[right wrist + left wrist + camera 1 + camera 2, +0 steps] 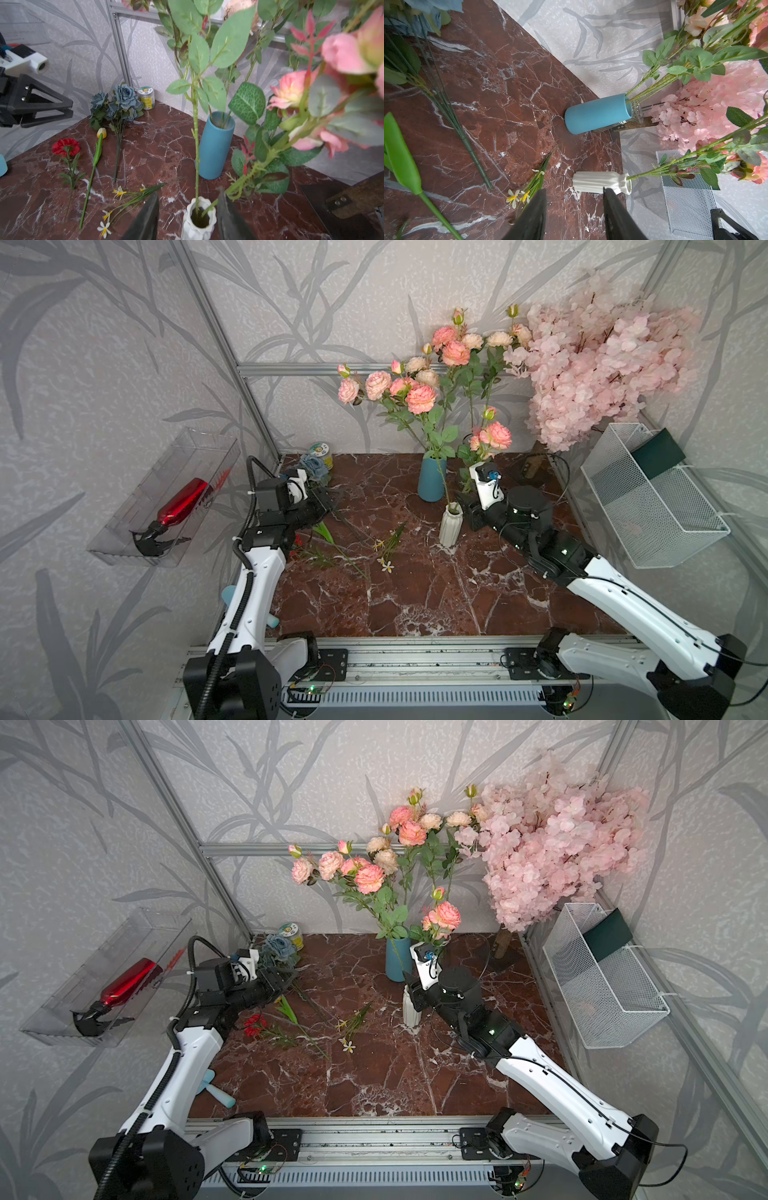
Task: Place the pink flowers into the vase
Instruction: Place the flower in the vase.
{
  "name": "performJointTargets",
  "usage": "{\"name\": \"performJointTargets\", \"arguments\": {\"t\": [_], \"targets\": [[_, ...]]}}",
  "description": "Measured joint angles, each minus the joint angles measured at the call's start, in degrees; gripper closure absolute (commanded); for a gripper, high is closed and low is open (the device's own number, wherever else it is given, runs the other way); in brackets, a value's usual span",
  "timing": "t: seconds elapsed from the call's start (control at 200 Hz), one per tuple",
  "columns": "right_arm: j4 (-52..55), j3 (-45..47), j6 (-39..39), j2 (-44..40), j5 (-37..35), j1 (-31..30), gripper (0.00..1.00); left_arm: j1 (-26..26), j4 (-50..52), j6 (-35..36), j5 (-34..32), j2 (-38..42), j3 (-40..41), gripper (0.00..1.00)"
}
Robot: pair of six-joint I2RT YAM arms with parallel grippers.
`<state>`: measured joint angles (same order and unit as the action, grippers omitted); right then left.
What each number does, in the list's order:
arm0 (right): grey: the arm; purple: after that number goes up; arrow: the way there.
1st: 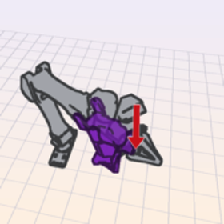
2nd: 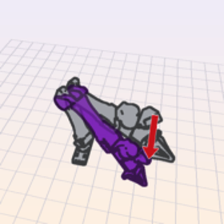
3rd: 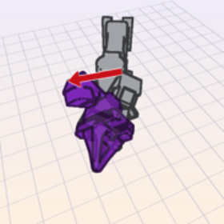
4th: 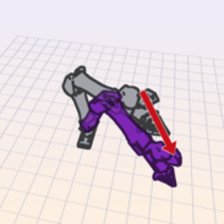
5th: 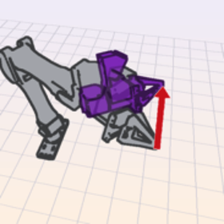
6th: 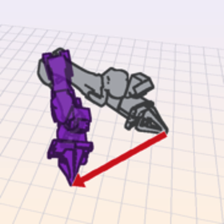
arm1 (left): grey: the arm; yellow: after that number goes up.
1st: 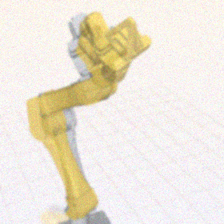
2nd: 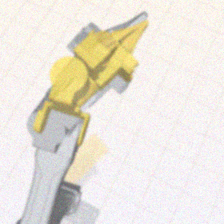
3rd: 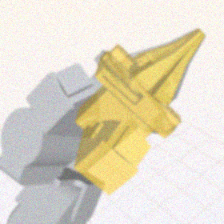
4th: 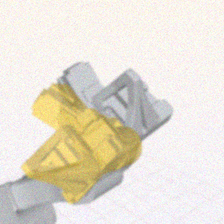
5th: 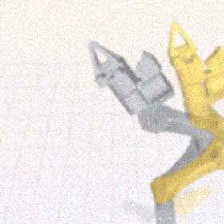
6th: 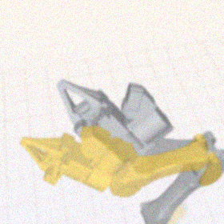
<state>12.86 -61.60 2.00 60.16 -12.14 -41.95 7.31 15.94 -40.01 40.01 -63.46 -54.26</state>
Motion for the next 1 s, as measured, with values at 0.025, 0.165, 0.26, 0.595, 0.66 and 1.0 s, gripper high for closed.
{"name": "performJointTargets", "arguments": {"t": [0.025, 0.165, 0.26, 0.595, 0.66, 1.0], "targets": [[1.14, 0.26, 0.44, -0.44, -0.13, -0.02, 0.52, 0.00, 0.02, 0.07, -0.13, 0.11, 0.00, 0.53], [8.55, 1.11, 3.50, -2.56, -3.37, -0.26, 0.45, 0.00, 0.39, 0.61, -1.53, 0.92, 0.00, 0.51], [12.28, 2.47, 6.08, -3.80, -6.97, -0.33, 0.18, 0.00, 0.94, 1.53, -2.64, 1.46, 0.00, 0.24], [13.07, 13.86, 12.20, -6.71, -21.44, -0.33, 0.01, 0.00, 3.15, 1.84, -5.18, 1.86, 0.00, 0.01], [12.63, 14.67, 13.33, -6.58, -24.76, -0.33, 0.01, 0.00, 3.43, 1.79, -5.73, 1.31, -0.02, 0.01], [2.67, 20.17, 9.99, -10.45, -36.83, 0.09, 0.01, -0.26, 8.68, 1.90, -6.43, -8.39, -5.07, 0.01]]}}
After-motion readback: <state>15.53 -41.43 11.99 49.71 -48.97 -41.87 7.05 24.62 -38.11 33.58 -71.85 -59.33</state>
